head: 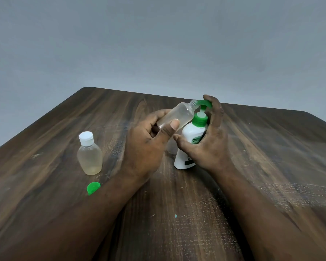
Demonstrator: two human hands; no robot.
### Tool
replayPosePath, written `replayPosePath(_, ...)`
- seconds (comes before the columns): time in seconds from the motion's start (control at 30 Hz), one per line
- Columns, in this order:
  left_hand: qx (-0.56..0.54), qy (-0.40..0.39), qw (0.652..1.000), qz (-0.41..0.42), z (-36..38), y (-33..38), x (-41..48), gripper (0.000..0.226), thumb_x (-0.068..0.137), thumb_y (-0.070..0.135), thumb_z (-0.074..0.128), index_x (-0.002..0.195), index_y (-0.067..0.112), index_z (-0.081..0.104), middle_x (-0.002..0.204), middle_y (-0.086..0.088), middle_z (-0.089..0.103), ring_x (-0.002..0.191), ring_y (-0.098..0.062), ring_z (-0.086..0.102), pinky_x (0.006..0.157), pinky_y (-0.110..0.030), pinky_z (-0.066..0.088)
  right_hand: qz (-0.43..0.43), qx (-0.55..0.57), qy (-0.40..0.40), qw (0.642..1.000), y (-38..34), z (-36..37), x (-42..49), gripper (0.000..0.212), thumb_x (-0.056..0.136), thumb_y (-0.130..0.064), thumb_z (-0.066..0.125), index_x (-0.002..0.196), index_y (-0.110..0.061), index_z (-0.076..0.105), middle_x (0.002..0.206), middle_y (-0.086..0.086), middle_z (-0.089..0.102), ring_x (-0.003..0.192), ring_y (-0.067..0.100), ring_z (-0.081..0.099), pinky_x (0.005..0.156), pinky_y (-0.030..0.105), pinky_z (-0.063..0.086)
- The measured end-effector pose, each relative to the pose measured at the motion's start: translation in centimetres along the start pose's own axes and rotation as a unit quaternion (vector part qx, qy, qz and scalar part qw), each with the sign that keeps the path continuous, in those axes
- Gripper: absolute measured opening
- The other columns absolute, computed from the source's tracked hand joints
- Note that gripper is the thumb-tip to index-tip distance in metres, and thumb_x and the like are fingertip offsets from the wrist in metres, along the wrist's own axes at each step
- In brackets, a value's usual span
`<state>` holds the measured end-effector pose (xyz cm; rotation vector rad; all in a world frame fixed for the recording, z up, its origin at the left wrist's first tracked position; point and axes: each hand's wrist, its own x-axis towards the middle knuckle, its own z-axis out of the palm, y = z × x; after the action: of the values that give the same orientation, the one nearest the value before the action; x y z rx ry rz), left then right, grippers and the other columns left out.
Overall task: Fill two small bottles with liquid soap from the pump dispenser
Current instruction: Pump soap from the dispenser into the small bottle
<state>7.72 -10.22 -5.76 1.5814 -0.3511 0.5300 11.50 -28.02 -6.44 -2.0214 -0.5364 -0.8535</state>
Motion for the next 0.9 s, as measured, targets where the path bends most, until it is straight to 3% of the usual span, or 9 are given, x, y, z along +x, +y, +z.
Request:
replayPosePath(0.1,-0.077,-0.011,0.996,-0.042,0.2,0.0,-0.1,0.035,0.096,0.039,0.068,0.124,0.018,0.071,0.096,-0.001,0.078,0.082,-0.015,0.074,0.066,-0.027,0.056,-0.003,0.005,0.008,1.000,0.2,0.2,-0.1,0.109,0.069,-0.027,0.095,0.156,-0.027,0.029,0.118,-0.016,0.061,0.095,0.003,0.067,0.076,0.012,0.049)
replayPosePath(0.23,-0.191,-0.012,0.977,-0.099,0.5,-0.1,-0.1,0.035,0.093,0.031,0.068,0.117,0.005,0.072,0.082,-0.009,0.076,0.073,-0.017,0.068,0.059,-0.022,0.053,-0.013,0.001,0.024,1.000,0.4,0.4,-0.2,0.103,0.068,-0.023,0.095,0.152,-0.020,0.035,0.117,-0.016,0.063,0.099,0.006,0.067,0.079,0.016,0.051)
replayPosePath(0.33,-0.236,-0.015,0.965,-0.115,0.4,-0.2,0.0,0.037,0.090,0.037,0.069,0.107,0.004,0.075,0.078,-0.014,0.073,0.066,-0.017,0.065,0.055,-0.022,0.051,-0.019,-0.006,0.033,0.999,0.5,0.5,-0.2,0.098,0.068,-0.022,0.095,0.148,-0.018,0.038,0.117,-0.016,0.062,0.099,0.010,0.068,0.079,0.023,0.055)
replayPosePath(0.43,-0.260,-0.026,0.957,-0.126,0.3,-0.3,0.0,0.033,0.090,0.036,0.067,0.101,0.008,0.078,0.076,-0.015,0.071,0.064,-0.019,0.062,0.052,-0.023,0.048,-0.026,-0.027,0.040,0.998,0.6,0.5,0.0,0.098,0.068,-0.024,0.094,0.148,-0.014,0.039,0.118,-0.026,0.055,0.103,0.009,0.065,0.084,0.017,0.051)
replayPosePath(0.5,-0.269,-0.029,0.953,-0.134,0.3,-0.3,0.0,0.035,0.091,0.036,0.066,0.104,0.005,0.077,0.078,-0.015,0.071,0.064,-0.019,0.062,0.052,-0.023,0.047,-0.039,-0.041,0.031,0.998,0.4,0.4,0.2,0.100,0.069,-0.025,0.093,0.151,-0.010,0.037,0.129,-0.023,0.054,0.113,0.010,0.063,0.093,0.024,0.053)
replayPosePath(0.6,-0.279,-0.026,0.948,-0.150,0.3,-0.3,0.1,0.040,0.091,0.037,0.066,0.108,0.001,0.075,0.080,-0.016,0.070,0.064,-0.019,0.062,0.052,-0.022,0.047,-0.066,-0.050,0.014,0.996,-0.1,0.2,0.5,0.110,0.072,-0.024,0.094,0.159,-0.007,0.029,0.157,-0.005,0.047,0.135,0.014,0.056,0.104,0.039,0.054)
replayPosePath(0.67,-0.281,-0.022,0.947,-0.155,0.2,-0.3,0.1,0.043,0.092,0.036,0.066,0.112,-0.001,0.073,0.086,-0.023,0.070,0.064,-0.018,0.062,0.052,-0.022,0.048,-0.083,-0.071,0.016,0.994,-0.2,0.1,0.6,0.115,0.073,-0.026,0.094,0.162,-0.006,0.025,0.162,-0.002,0.041,0.139,0.016,0.052,0.106,0.041,0.053)
replayPosePath(0.77,-0.282,-0.024,0.947,-0.152,0.1,-0.3,0.1,0.046,0.094,0.036,0.065,0.115,-0.004,0.071,0.098,-0.039,0.066,0.065,-0.019,0.061,0.054,-0.022,0.049,-0.089,-0.106,0.030,0.990,-0.2,-0.1,0.6,0.112,0.073,-0.034,0.093,0.161,-0.004,0.031,0.162,0.006,0.041,0.143,0.019,0.049,0.113,0.035,0.048)
replayPosePath(0.9,-0.283,-0.026,0.947,-0.152,0.0,-0.1,0.2,0.052,0.090,0.040,0.067,0.117,-0.005,0.070,0.092,-0.039,0.063,0.066,-0.020,0.061,0.054,-0.022,0.050,-0.089,-0.130,0.029,0.987,-0.6,-0.2,0.7,0.112,0.073,-0.051,0.087,0.160,-0.005,0.034,0.162,0.010,0.041,0.144,0.019,0.045,0.115,0.016,0.035)
